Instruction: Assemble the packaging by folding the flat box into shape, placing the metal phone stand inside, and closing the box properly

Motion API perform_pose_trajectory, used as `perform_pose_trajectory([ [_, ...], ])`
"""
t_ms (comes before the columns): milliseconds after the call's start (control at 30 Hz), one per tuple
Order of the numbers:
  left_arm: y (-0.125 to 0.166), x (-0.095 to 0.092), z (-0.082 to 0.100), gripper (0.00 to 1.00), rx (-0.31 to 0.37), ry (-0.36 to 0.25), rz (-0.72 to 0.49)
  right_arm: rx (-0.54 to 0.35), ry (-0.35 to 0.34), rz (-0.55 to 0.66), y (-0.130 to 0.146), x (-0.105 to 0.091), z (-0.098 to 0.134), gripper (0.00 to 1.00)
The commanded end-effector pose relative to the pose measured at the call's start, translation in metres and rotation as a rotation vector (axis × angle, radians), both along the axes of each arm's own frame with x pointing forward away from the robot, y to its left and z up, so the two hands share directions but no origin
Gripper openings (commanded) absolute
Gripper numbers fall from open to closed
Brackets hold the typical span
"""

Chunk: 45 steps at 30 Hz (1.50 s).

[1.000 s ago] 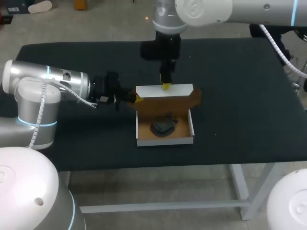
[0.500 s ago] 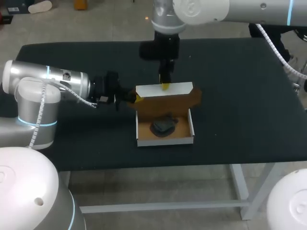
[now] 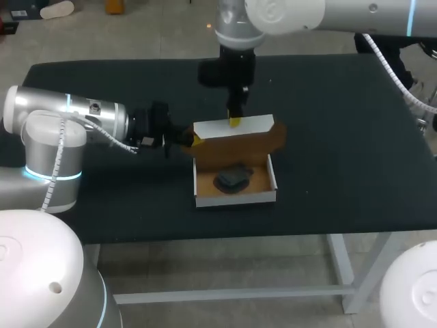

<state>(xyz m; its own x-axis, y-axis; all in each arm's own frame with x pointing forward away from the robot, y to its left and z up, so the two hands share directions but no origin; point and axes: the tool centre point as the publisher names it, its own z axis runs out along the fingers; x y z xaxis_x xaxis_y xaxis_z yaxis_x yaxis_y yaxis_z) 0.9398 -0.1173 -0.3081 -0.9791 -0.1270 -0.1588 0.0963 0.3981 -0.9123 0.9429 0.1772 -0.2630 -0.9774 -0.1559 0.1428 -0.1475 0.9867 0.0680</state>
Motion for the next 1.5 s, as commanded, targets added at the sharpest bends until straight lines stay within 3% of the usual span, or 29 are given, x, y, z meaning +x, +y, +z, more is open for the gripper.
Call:
perform_pose_trajectory([
  [33, -0.001, -0.001, 0.002, 0.0, -0.001, 0.0, -0.002, -0.009, 0.006, 0.003, 0.004, 0.004, -0.005, 0.0],
  [467, -0.001, -0.001, 0.002, 0.0, -0.001, 0.0, -0.002, -0.013, -0.045, -0.009, 0.002, 0.0, 0.003, 0.0],
  [533, -0.001, -0.001, 0.002, 0.0, -0.001, 0.0, -0.002, -0.005, -0.046, -0.011, 0.001, 0.0, 0.004, 0.46],
  [567, -0.001, -0.001, 0.002, 0.0, -0.001, 0.0, -0.002, -0.001, -0.048, -0.012, 0.0, 0.0, 0.005, 1.0],
  [1167, -0.001, -0.001, 0.002, 0.0, -0.001, 0.0, -0.002, 0.084, -0.115, -0.061, -0.012, 0.01, 0.038, 1.0],
  [1500, -0.001, -0.001, 0.002, 0.0, -0.001, 0.0, -0.002, 0.086, -0.142, -0.216, -0.02, 0.019, 0.058, 1.0],
])
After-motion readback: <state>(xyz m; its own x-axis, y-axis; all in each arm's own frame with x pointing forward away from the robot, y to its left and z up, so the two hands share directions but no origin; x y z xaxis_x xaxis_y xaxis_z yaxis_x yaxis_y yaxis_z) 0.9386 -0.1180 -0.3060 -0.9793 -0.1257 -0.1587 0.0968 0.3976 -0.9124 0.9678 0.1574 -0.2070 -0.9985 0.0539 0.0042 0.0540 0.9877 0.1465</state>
